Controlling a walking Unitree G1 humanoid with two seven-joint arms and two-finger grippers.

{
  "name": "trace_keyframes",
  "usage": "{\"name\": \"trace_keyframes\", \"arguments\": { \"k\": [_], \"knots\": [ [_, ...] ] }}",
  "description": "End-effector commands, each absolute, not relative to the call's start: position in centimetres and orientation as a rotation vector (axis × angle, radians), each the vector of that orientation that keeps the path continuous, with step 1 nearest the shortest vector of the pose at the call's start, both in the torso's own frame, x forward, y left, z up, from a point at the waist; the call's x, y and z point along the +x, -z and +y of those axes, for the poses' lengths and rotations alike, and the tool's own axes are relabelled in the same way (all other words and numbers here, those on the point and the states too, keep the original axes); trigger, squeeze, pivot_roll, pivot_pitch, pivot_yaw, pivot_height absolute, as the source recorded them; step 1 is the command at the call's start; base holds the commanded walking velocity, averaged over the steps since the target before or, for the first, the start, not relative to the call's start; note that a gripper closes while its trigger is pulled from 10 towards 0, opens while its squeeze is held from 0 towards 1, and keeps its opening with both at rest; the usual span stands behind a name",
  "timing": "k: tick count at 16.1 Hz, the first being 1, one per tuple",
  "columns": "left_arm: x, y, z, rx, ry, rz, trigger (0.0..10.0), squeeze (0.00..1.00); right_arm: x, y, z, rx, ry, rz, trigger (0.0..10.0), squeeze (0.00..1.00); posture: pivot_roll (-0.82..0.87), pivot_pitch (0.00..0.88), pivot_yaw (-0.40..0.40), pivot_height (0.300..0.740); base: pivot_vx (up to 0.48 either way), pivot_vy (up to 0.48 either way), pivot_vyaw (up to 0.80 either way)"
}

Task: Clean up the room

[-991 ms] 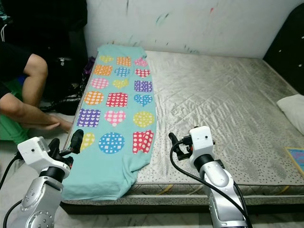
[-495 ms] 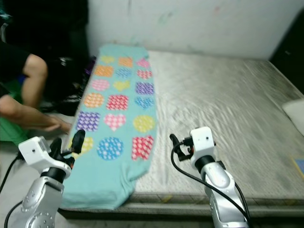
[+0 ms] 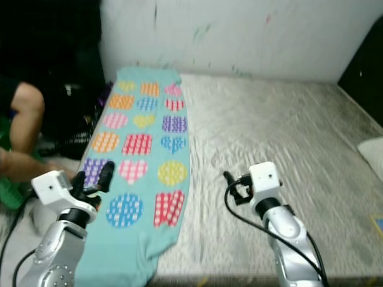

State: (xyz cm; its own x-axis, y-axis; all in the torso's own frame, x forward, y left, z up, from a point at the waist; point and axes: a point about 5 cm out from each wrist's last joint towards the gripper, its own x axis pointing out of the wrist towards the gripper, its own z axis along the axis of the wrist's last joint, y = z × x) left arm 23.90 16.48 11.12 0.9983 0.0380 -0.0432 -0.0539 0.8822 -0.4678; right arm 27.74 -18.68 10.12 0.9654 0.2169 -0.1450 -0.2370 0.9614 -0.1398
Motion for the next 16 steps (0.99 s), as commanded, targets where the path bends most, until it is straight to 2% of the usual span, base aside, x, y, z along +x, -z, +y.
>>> {"name": "trace_keyframes", "arguments": {
  "k": [1,7,16],
  "knots": [
    [23.77,-10.71,16.60,-0.501,-0.080,0.057,10.0,0.00,27.94,-10.49,-17.83,-0.152,-0.257,0.108,10.0,0.00,-0.05,0.022,-0.084,0.740,0.000,0.000,0.00],
    [23.78,-10.62,16.72,-0.506,-0.090,0.062,10.0,0.00,27.91,-10.30,-17.79,-0.150,-0.256,0.112,10.0,0.00,-0.04,0.021,-0.082,0.740,0.000,0.045,0.00],
    [23.74,-10.45,16.58,-0.529,-0.091,0.072,10.0,0.00,27.92,-10.32,-17.88,-0.152,-0.255,0.113,10.0,0.00,-0.05,0.024,-0.086,0.740,0.000,0.480,0.00]
  ]
}}
